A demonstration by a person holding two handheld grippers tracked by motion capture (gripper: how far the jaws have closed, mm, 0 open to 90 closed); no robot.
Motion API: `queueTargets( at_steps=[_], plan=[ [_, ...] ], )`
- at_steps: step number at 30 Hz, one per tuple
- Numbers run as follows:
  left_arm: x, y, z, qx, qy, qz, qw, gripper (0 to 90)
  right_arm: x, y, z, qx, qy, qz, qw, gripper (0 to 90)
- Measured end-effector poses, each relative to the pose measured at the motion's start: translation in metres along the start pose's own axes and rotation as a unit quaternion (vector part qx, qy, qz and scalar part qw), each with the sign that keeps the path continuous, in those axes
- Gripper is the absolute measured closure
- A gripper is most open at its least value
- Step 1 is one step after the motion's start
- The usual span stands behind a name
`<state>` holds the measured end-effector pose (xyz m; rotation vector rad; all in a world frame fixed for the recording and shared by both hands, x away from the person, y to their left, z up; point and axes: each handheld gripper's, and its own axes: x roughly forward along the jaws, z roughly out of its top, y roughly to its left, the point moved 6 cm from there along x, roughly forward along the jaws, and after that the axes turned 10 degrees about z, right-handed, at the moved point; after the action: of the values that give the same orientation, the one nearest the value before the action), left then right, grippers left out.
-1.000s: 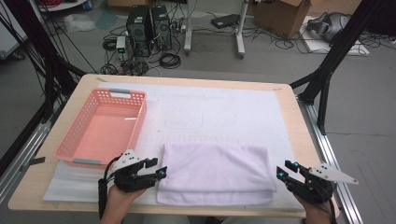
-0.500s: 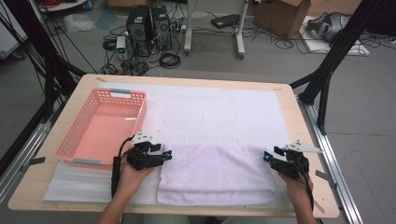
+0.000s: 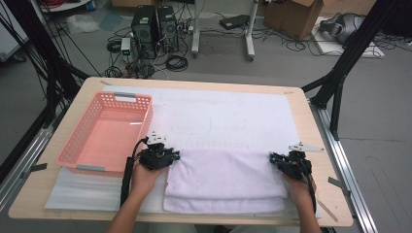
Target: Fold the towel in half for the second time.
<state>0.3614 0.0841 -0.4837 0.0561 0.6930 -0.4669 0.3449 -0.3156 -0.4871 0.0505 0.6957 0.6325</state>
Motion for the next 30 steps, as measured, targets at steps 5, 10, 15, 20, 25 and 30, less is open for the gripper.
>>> queueTargets(
  at_steps=[5,10,15,20,25,30],
  plan=[
    [-0.001,0.005,0.014,-0.027,-0.025,0.020,0.9991,81.4,-0.006,-0.006,0.003,0.002,-0.029,-0.009,0.9995,85.1],
    [0.004,0.006,0.034,-0.029,-0.046,0.029,0.9981,81.7,-0.009,-0.010,0.011,0.000,-0.053,-0.025,0.9983,85.2],
    [0.017,0.013,0.050,-0.047,-0.046,0.042,0.9970,81.6,-0.006,-0.016,0.031,-0.006,-0.066,-0.037,0.9971,85.2],
    [0.027,0.022,0.066,-0.048,-0.060,0.044,0.9961,81.6,0.005,-0.026,0.052,-0.009,-0.063,-0.047,0.9969,85.1],
    [0.035,0.027,0.071,-0.047,-0.069,0.045,0.9955,81.5,0.017,-0.033,0.061,-0.004,-0.059,-0.058,0.9965,85.1],
    [0.035,0.023,0.069,-0.040,-0.074,0.043,0.9956,75.5,0.023,-0.037,0.061,0.010,-0.061,-0.058,0.9964,78.4]
  ],
)
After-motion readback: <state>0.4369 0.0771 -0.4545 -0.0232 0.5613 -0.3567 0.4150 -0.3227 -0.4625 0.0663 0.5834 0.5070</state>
